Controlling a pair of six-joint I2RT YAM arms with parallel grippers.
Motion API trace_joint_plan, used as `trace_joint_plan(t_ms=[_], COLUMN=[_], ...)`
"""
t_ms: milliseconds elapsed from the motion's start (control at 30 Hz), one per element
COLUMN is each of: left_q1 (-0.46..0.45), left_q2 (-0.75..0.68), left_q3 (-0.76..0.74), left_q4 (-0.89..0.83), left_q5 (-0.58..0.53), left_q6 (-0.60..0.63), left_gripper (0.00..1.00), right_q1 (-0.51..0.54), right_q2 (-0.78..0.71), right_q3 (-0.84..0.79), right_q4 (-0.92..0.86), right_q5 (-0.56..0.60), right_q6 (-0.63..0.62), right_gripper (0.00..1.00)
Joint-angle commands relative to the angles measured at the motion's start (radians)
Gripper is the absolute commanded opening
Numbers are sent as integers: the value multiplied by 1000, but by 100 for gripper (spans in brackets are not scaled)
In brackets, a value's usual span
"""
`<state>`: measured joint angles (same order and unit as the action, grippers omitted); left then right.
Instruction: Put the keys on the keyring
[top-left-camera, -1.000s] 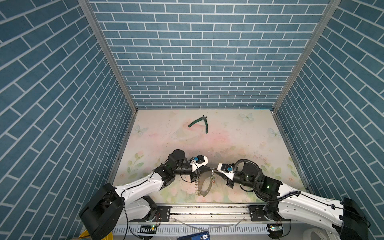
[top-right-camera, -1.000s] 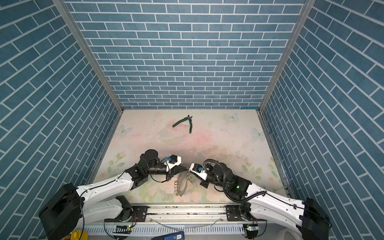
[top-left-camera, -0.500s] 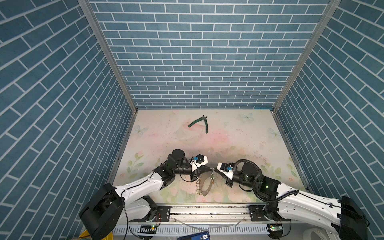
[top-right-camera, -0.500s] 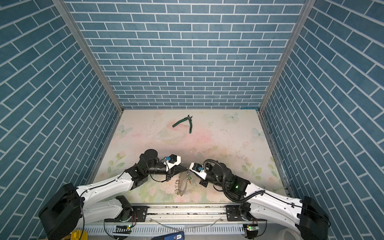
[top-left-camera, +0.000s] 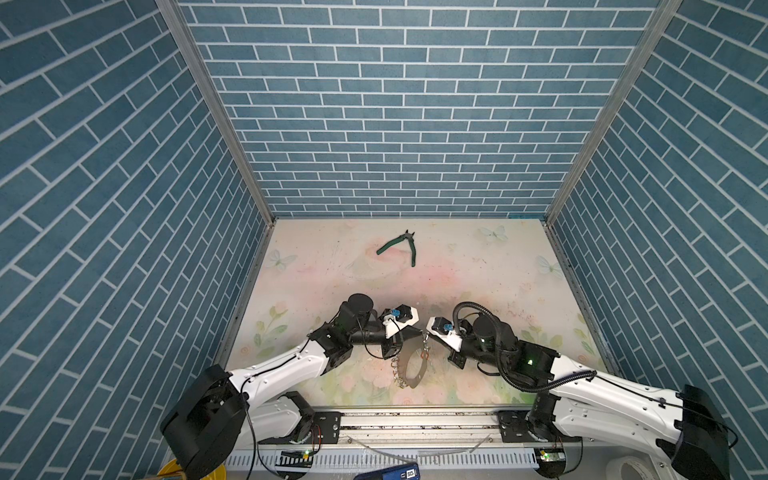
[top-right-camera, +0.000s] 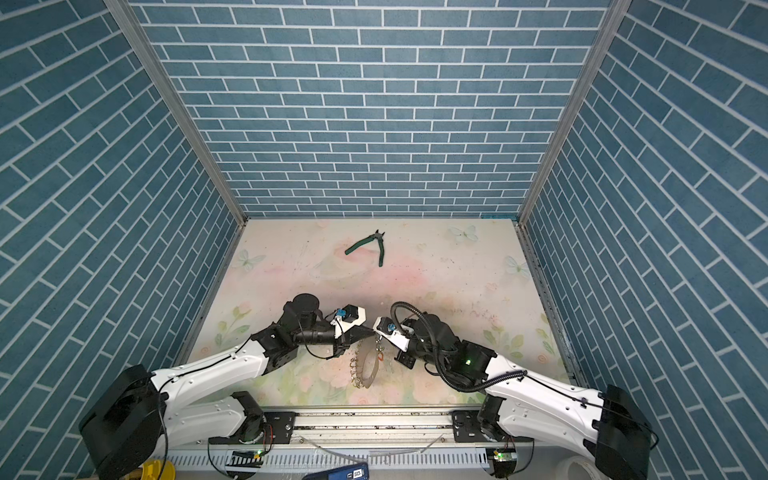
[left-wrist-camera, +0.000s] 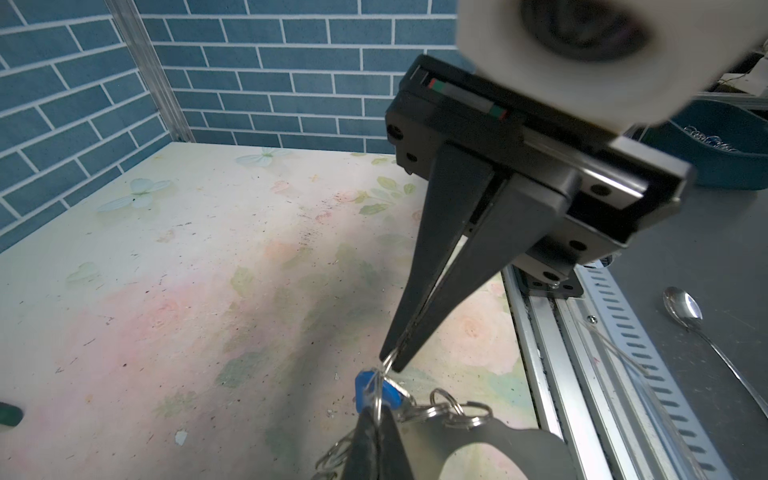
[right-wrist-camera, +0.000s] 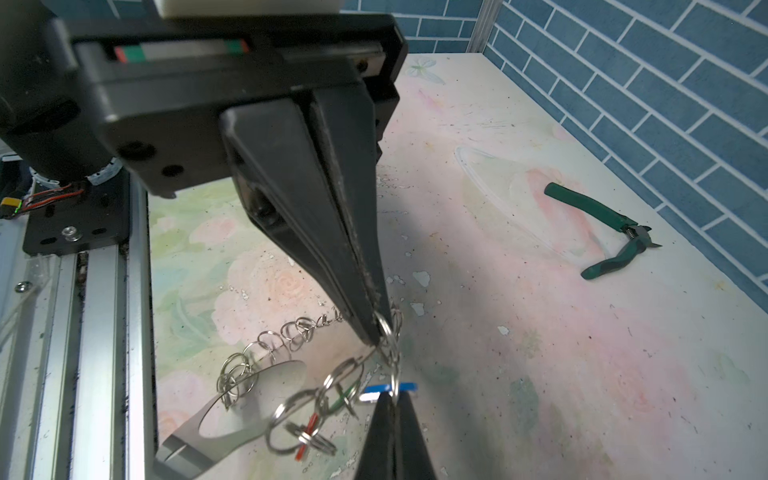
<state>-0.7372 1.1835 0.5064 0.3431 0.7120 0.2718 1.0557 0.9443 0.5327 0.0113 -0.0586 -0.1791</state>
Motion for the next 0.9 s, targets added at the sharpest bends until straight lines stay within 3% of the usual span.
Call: trace_joint_plan(t_ms=[0, 533, 700, 867], left_q1=[-17, -54, -54, -53], left_q2=[11, 63, 55, 34], left_q3=[25, 56, 43, 27], left_q4=[-41, -58, -31, -14], left_q5=[-5, -18, -23, -32], left_q6=[30, 40, 23, 19], left_gripper=[0, 0, 0, 0], right_q1=[9, 14, 13, 12], right_q2=[37, 134, 99, 37], right_q3=[67, 96, 52, 9], right_q4=[-27, 90, 151, 141], right_q5=[17, -54, -60, -49], right_q6=[51, 128, 130, 111], right_gripper=[0, 0, 1, 8])
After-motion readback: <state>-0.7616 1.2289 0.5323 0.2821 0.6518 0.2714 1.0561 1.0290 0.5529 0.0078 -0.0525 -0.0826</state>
